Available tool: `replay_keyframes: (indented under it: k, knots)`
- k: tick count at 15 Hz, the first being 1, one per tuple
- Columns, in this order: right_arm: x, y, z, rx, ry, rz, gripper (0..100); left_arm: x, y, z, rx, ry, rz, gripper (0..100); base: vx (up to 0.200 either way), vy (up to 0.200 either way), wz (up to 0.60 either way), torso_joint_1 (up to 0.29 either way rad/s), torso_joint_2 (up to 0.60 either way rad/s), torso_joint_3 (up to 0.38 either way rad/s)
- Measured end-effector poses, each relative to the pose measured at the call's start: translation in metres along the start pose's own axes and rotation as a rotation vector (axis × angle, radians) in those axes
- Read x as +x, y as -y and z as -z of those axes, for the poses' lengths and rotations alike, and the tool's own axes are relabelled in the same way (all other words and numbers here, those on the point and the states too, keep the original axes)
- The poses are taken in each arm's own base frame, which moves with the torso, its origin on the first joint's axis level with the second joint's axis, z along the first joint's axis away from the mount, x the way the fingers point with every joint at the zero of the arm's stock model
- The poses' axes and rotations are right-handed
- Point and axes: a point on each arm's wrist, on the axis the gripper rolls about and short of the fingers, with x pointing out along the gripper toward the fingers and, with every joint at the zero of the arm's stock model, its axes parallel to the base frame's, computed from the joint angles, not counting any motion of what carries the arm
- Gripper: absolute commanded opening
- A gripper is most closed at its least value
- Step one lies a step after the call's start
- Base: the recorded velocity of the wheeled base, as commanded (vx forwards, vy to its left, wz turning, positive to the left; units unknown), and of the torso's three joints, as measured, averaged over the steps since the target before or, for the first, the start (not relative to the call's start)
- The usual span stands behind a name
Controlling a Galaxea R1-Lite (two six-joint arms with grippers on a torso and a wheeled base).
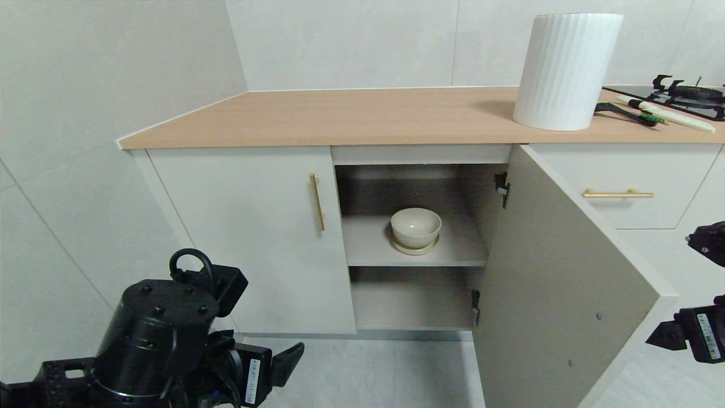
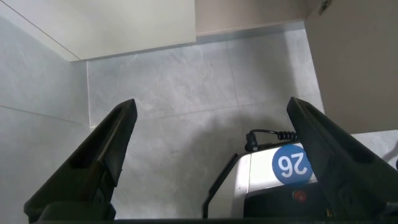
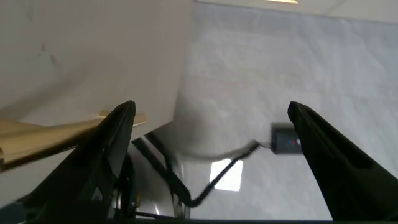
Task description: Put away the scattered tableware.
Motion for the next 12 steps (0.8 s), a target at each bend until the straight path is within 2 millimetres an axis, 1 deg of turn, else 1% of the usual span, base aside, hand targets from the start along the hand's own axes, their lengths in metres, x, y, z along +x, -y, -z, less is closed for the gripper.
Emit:
replay_keyframes:
  k: [2, 5, 9, 12]
  knots:
    - [0.005, -0.007, 0.000, -0.018, 0.073, -0.031, 100, 0.000, 0.000, 0.000, 0.000, 0.000, 0.000, 100, 0.000, 0.000, 0.00, 0.000, 0.00, 0.000]
    - [0.013, -0.021, 0.007, -0.052, 0.139, -0.092, 100, 0.000, 0.000, 0.000, 0.000, 0.000, 0.000, 100, 0.000, 0.000, 0.00, 0.000, 0.00, 0.000]
    - [0.015, -0.042, 0.006, 0.021, 0.185, -0.195, 100, -0.001, 0.000, 0.000, 0.000, 0.002, 0.001, 100, 0.000, 0.000, 0.00, 0.000, 0.00, 0.000]
    - [0.018, -0.053, 0.005, 0.058, 0.196, -0.243, 100, -0.001, 0.000, 0.000, -0.002, 0.004, 0.002, 100, 0.000, 0.000, 0.00, 0.000, 0.00, 0.000]
